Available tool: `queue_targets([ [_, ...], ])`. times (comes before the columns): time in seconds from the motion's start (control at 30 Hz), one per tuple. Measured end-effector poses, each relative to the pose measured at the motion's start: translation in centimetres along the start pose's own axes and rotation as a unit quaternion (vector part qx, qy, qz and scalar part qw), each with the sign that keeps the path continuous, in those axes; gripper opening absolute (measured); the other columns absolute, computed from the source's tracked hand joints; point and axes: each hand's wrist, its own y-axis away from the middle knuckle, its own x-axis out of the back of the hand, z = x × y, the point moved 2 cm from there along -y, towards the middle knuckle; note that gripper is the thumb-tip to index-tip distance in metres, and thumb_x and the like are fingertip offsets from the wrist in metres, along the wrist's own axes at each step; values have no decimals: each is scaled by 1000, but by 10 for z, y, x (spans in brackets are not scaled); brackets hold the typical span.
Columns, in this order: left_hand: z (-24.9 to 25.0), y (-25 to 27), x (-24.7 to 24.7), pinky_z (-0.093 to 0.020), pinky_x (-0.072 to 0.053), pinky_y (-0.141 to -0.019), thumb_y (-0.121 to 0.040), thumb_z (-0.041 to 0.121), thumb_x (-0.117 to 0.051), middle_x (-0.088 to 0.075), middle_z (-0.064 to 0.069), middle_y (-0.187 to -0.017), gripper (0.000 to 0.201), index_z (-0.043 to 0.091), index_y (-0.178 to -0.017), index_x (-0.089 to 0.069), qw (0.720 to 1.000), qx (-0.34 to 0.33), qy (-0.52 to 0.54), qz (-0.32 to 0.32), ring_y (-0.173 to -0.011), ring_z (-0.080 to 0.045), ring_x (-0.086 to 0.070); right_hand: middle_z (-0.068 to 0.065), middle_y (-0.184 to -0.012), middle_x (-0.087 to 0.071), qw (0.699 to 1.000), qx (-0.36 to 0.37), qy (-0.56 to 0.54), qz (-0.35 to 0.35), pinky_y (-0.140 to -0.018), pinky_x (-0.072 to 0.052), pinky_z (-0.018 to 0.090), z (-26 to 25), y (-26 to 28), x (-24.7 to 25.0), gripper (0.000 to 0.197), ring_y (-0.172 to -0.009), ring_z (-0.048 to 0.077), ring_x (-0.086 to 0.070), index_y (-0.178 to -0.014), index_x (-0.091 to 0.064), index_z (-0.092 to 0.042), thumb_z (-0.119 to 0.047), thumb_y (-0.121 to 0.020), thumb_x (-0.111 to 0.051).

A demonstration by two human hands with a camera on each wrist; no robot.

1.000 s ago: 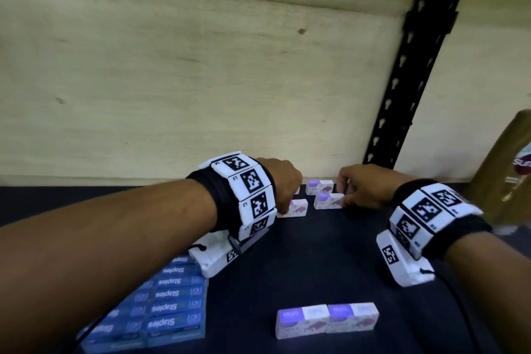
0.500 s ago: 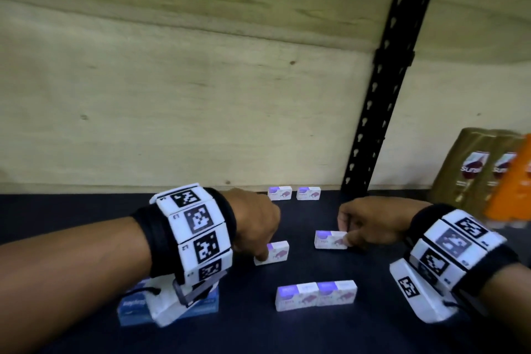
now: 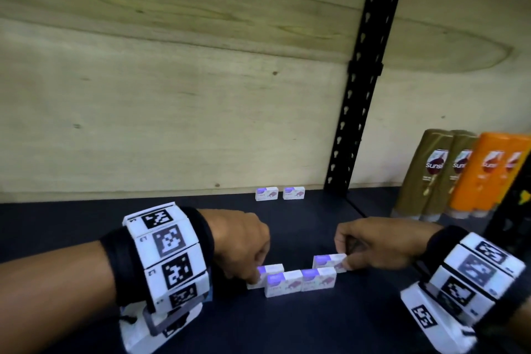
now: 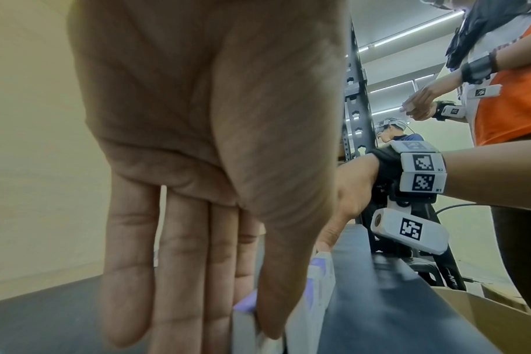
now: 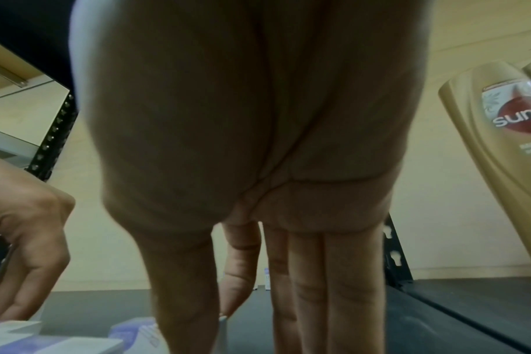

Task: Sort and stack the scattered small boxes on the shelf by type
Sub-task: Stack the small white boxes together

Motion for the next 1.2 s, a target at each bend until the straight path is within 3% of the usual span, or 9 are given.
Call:
queue_targets([
  [0.07,2,3,1,-29,-53,-73,-87,36,-64,-74,3,-89,17,22,-97,-67,1000,0,3,-4,-84,-14,-67,-14,-96,-69,1000,1,-4,0,-86,-52,28,-1,2,-1,15,-90,4,-64,-96,-58,-34,-44,-89,-67],
  [0.17,5,8,2,-29,-51,-73,-87,37,-66,-68,8,-92,20,23,-102,-66,1000,0,-10,-2,-85,-15,-63,-14,-97,-68,1000,4,-4,1,-86,-51,28,-3,4,-2,16,-91,5,-64,-98,-58,-34,-44,-89,-67],
  [0.3,9,11,1,-30,-50,-79,-83,43,-72,-64,7,-112,42,27,-119,-59,1000,-2,-16,-10,-93,-14,-60,-14,-100,-67,1000,3,-4,1,-88,-52,29,-7,6,-3,20,-93,5,-63,-103,-57,-35,-44,-88,-68],
  [0.4,13,11,-1,-31,-51,-80,-80,49,-73,-62,7,-115,52,29,-124,-55,1000,2,-11,-3,-94,-14,-59,-16,-106,-66,1000,1,-25,-8,-92,-52,29,-9,8,-2,32,-97,1,-63,-110,-55,-38,-42,-84,-73],
  [0.5,17,10,-2,-33,-51,-81,-80,55,-70,-62,6,-114,51,31,-123,-56,1000,10,-9,6,-91,-16,-57,-21,-94,-62,999,7,-36,-17,-78,-47,19,-15,11,-2,43,-85,-6,-59,-118,-54,-40,-41,-82,-76],
  [0.63,23,7,-3,-32,-50,-77,-83,57,-66,-62,5,-113,48,30,-122,-57,1000,14,-9,10,-90,-17,-56,-20,-85,-61,1000,30,-7,-1,-69,-42,17,-23,10,-8,36,-75,-4,-56,-114,-58,-39,-44,-82,-74],
  [0.87,31,0,-3,-32,-48,-74,-85,51,-65,-62,4,-109,39,29,-116,-61,1000,0,-7,27,-87,-16,-55,-19,-90,-60,998,55,25,19,-64,-39,18,-30,4,-14,31,-76,-3,-54,-115,-58,-37,-45,-87,-68],
  [1.03,33,-6,-3,-33,-50,-74,-86,51,-64,-63,4,-107,38,28,-115,-62,999,-7,-4,37,-89,-17,-58,-16,-101,-63,997,73,32,21,-72,-45,21,-33,3,-17,27,-85,1,-57,-113,-56,-39,-44,-88,-67],
  [1.2,37,-10,-4,-31,-46,-68,-87,48,-63,-62,1,-108,38,25,-117,-62,999,-12,-6,43,-84,-17,-56,-18,-93,-57,995,84,49,24,-73,-44,24,-39,0,-17,27,-83,0,-54,-115,-56,-40,-42,-89,-65],
])
